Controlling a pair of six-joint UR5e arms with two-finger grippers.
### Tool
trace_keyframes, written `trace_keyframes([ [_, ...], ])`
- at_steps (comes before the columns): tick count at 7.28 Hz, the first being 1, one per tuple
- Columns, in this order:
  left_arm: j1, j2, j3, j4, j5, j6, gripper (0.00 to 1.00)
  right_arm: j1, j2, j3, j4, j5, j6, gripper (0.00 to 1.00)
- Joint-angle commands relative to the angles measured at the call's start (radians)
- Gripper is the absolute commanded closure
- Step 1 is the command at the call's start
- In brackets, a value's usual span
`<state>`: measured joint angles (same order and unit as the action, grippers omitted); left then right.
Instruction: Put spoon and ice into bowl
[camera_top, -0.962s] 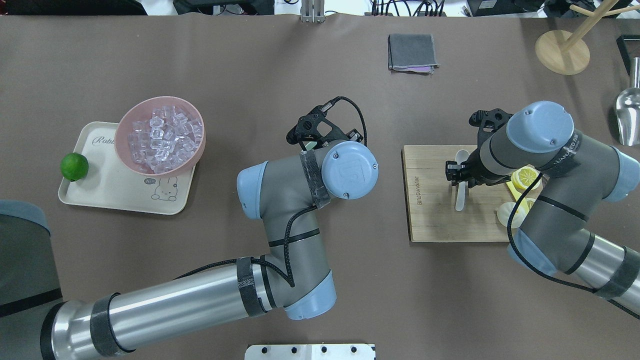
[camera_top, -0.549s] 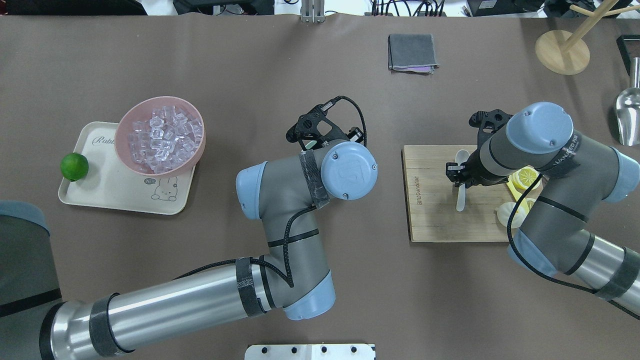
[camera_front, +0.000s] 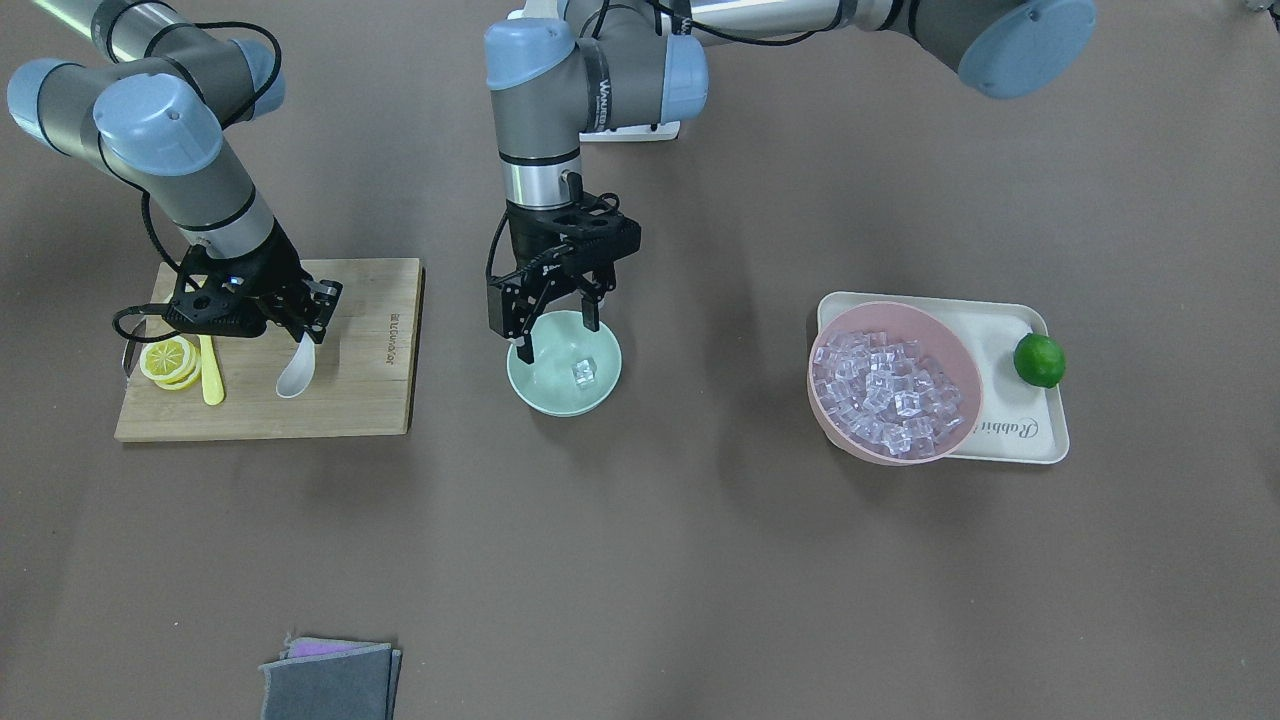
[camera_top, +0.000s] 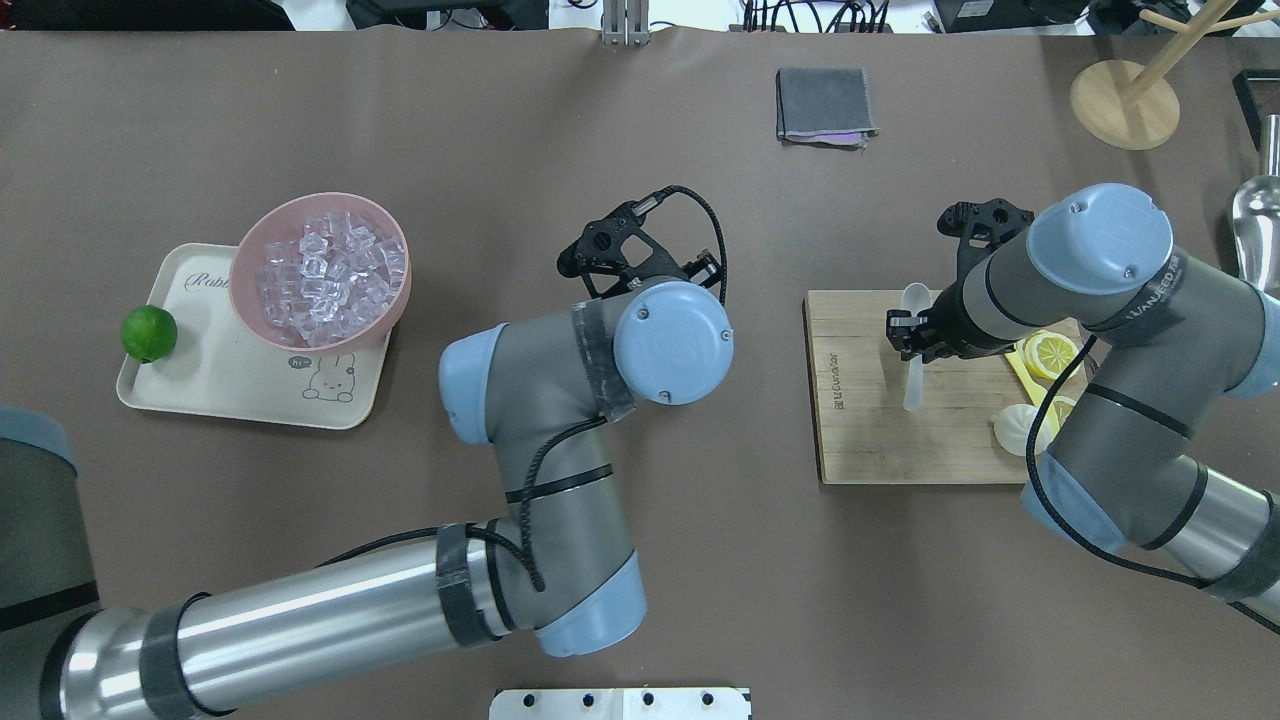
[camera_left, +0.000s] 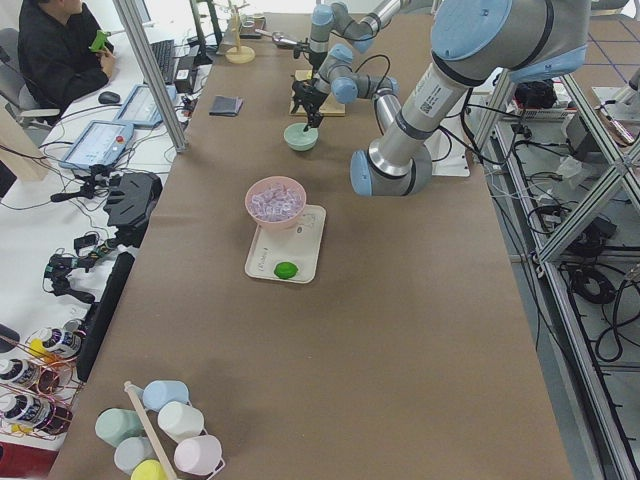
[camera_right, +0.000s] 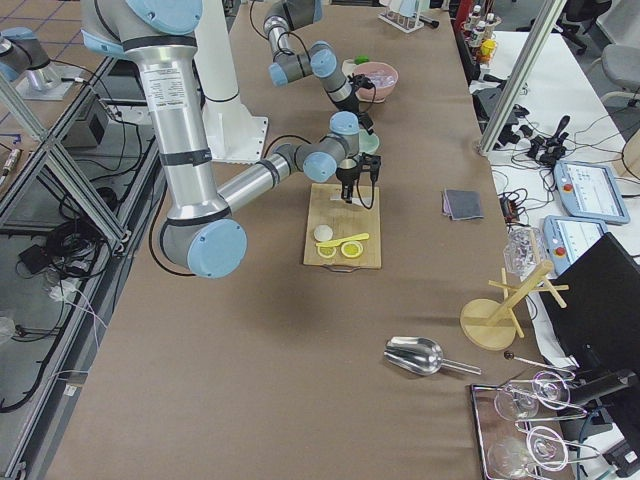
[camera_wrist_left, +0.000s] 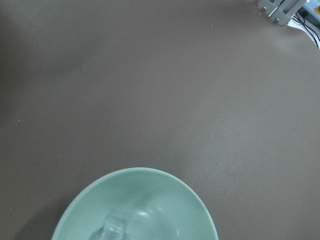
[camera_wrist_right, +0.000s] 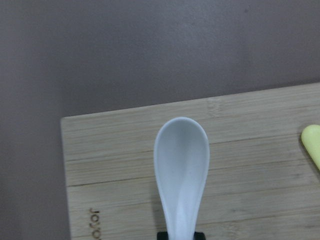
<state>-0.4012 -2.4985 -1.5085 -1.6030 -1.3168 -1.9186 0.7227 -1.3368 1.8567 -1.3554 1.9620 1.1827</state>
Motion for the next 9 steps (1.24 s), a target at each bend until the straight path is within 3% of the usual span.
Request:
trace_keyframes([
  [1,-0.051,0.162,-0.436,0.254,-0.034,0.391,0.03,0.007,0.082,0.068,-0.134,-0.005,0.000,1.00],
  [2,-0.132,0.225,-0.516,0.305,-0.144,0.561,0.02,-0.002,0.108,0.073,-0.130,-0.006,0.011,1.00],
  [3,-0.174,0.278,-0.522,0.304,-0.204,0.686,0.02,-0.034,0.157,0.059,-0.142,-0.020,0.032,1.00],
  [5,-0.249,0.341,-0.559,0.301,-0.216,0.902,0.03,-0.078,0.239,0.020,-0.139,-0.066,0.032,1.00],
  [7,-0.277,0.395,-0.602,0.298,-0.216,0.999,0.02,-0.147,0.350,-0.062,-0.131,-0.154,0.026,1.00],
  [9,-0.342,0.402,-0.610,0.298,-0.217,1.000,0.02,-0.176,0.448,-0.166,-0.131,-0.164,0.034,1.00],
])
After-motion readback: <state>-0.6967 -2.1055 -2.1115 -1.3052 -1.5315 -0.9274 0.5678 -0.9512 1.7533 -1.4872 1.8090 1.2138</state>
